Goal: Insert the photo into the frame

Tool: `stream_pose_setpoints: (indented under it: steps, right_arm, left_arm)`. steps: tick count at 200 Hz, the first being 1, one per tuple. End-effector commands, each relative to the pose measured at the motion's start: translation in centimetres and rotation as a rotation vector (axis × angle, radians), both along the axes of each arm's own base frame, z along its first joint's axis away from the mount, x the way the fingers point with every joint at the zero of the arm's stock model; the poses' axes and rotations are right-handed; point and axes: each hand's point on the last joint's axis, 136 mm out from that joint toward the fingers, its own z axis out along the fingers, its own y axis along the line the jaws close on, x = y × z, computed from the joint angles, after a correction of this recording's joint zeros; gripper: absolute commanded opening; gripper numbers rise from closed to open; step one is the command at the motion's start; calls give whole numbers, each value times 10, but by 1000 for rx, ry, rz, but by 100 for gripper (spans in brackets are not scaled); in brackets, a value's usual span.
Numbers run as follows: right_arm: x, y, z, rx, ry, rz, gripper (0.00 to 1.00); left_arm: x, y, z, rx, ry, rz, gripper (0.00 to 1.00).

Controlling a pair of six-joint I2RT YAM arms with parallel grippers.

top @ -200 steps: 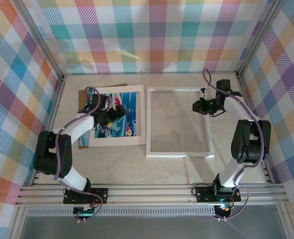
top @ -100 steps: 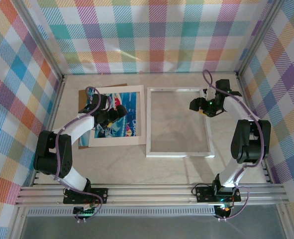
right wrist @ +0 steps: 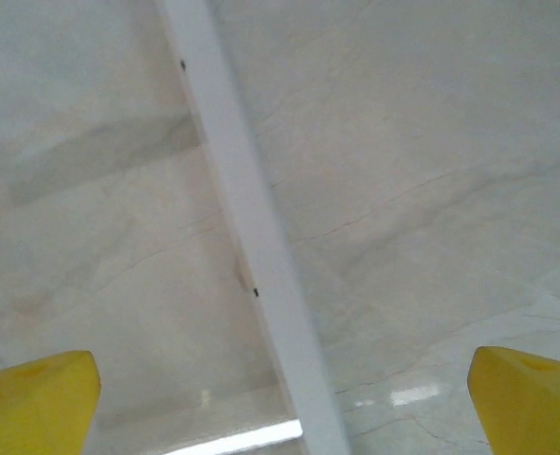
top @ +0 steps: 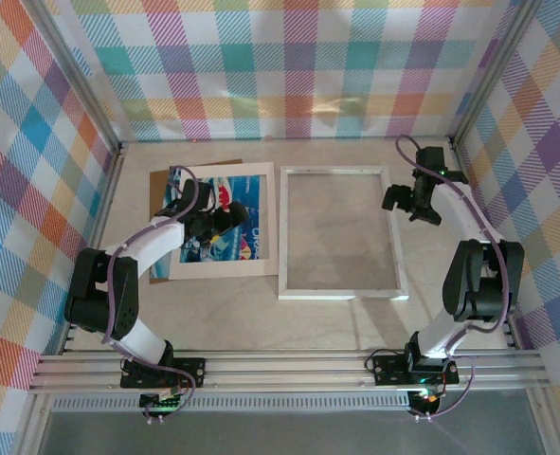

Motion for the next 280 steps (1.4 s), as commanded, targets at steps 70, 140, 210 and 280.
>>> stream_pose_setpoints:
  steps: [70,140,210,280]
  right_arm:
    - [-4,14,37,88,-99,-8,99]
    - [-15,31,45,194,-150,11,99]
    - [-11,52,55,310,-183,63,99]
    - [-4,120,50,357,-155,186,90]
  left_arm:
    - [-17,-77,-15,-73,14,-123,100]
    - [-31,-141,-28,-101,46,-258,100]
    - [-32,-193,-25,-151,48,-343,100]
    - [-12,-152,-7,-97,5,-270,100]
